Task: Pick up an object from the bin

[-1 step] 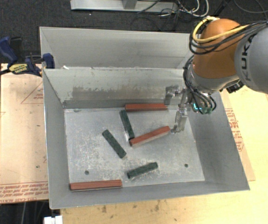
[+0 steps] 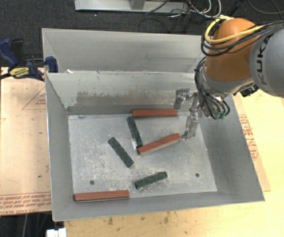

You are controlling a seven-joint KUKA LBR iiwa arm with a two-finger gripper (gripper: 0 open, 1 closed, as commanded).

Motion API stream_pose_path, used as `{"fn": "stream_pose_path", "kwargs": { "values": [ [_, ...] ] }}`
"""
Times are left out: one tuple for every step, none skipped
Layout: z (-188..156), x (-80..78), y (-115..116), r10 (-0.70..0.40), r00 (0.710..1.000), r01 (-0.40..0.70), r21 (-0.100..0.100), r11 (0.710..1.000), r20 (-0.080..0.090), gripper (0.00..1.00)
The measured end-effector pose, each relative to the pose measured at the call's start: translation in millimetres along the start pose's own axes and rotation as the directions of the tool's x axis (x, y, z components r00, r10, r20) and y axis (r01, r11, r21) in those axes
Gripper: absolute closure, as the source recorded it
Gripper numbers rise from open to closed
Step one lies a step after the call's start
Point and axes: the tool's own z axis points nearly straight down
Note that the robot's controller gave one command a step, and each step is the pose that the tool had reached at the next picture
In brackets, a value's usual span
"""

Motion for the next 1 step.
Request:
{"fn": "stream_pose_path", "kwargs": {
  "values": [
    [84.3,-1.5,24.2,-0.049,0.999,0.049,0.000,0.999,0.004,0.00]
  ]
}}
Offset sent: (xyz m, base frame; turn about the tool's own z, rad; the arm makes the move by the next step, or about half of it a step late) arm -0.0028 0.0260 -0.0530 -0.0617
